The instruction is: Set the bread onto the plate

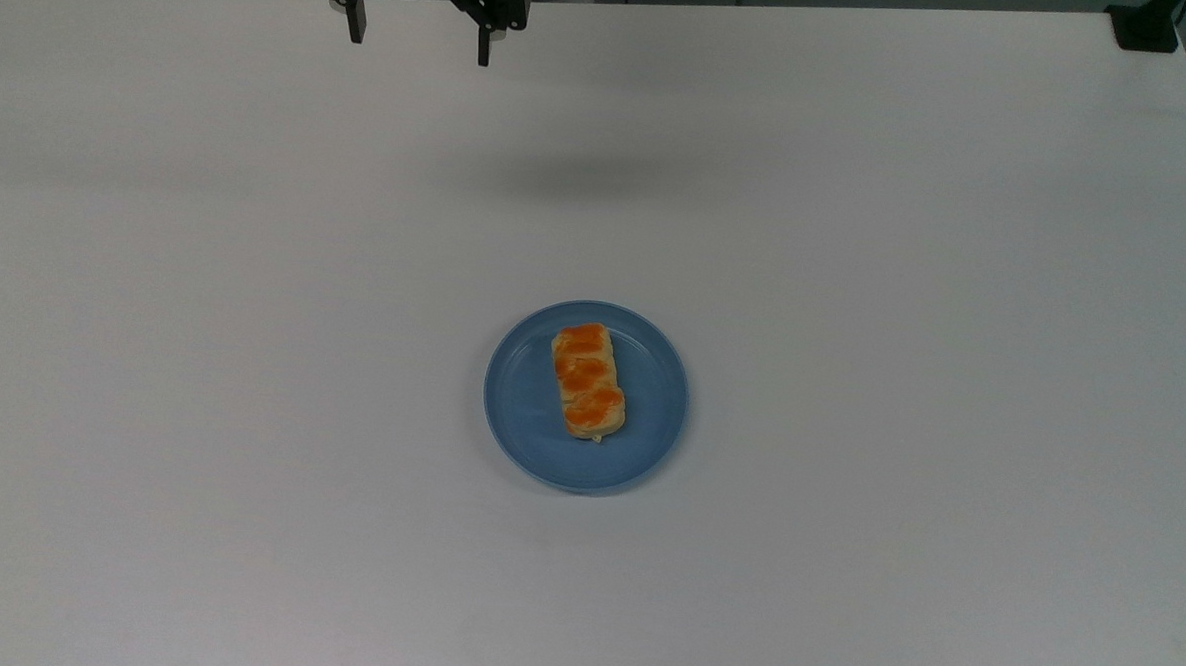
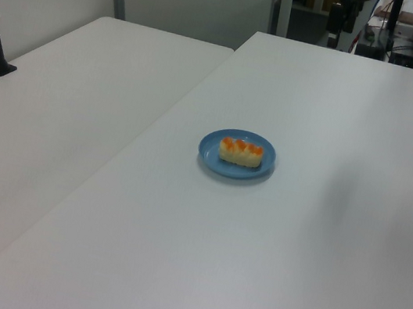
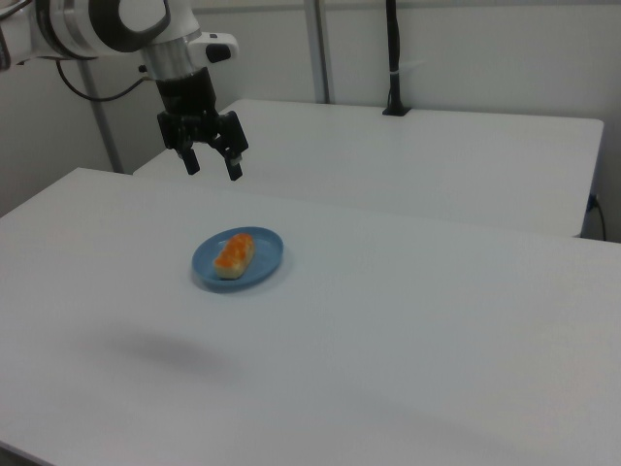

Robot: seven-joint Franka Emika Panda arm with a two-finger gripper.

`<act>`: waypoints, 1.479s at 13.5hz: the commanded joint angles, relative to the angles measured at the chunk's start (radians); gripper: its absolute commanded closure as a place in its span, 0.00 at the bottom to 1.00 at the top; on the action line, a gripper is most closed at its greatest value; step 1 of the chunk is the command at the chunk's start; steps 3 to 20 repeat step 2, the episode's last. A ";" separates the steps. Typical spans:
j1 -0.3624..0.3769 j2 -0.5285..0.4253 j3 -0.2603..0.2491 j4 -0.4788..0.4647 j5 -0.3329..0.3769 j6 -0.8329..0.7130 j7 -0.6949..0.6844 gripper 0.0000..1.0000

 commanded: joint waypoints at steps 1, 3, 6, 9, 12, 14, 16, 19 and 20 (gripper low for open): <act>-0.005 -0.027 0.001 -0.028 0.017 -0.002 -0.018 0.00; -0.006 -0.027 0.001 -0.028 0.017 -0.002 -0.018 0.00; -0.006 -0.027 0.001 -0.028 0.017 -0.002 -0.018 0.00; -0.006 -0.027 0.001 -0.028 0.017 -0.002 -0.018 0.00; -0.006 -0.027 0.001 -0.028 0.017 -0.002 -0.018 0.00; -0.006 -0.027 0.001 -0.028 0.017 -0.002 -0.018 0.00; -0.006 -0.027 0.001 -0.028 0.017 -0.002 -0.018 0.00; -0.006 -0.027 0.001 -0.028 0.017 -0.002 -0.018 0.00; -0.006 -0.027 0.001 -0.028 0.017 -0.002 -0.018 0.00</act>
